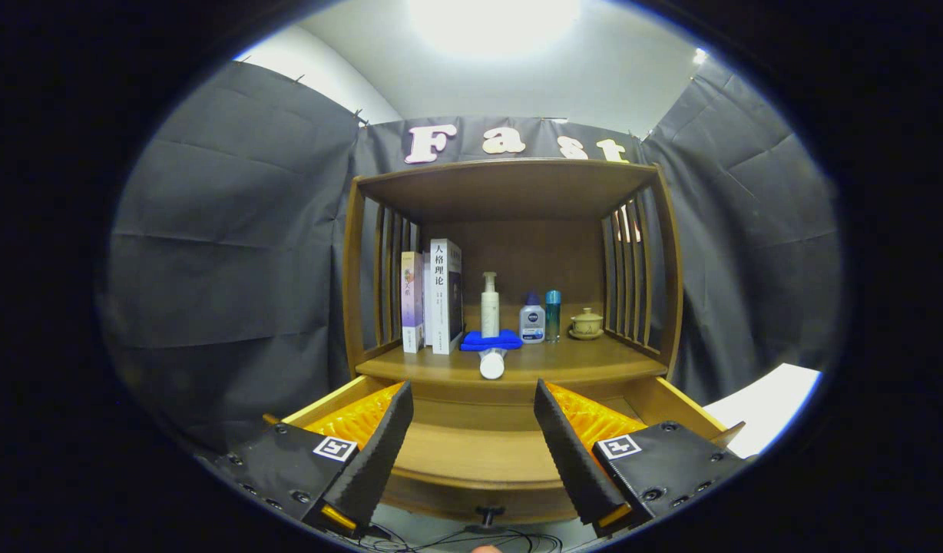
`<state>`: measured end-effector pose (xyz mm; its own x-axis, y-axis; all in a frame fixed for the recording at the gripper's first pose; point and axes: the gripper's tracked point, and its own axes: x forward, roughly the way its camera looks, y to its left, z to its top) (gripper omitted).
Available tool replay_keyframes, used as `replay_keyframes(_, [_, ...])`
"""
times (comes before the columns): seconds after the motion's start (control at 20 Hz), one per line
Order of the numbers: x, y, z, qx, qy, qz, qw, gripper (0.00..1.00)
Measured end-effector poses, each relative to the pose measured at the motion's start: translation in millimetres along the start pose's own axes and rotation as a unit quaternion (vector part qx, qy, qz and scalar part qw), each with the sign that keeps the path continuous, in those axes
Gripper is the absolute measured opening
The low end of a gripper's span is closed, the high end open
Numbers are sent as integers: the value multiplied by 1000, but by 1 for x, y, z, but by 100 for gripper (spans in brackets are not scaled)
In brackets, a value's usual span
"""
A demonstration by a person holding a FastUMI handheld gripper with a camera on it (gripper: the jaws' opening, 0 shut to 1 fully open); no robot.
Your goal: Pull open the drawer, take out the items inside it, and place them on the countertop above the cabinet.
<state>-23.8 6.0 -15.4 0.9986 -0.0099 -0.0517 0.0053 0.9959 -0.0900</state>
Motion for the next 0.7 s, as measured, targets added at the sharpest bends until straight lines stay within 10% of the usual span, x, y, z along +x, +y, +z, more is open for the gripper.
replay_keyframes(0.7, [-34,7,-111,-20,49,0,999,98])
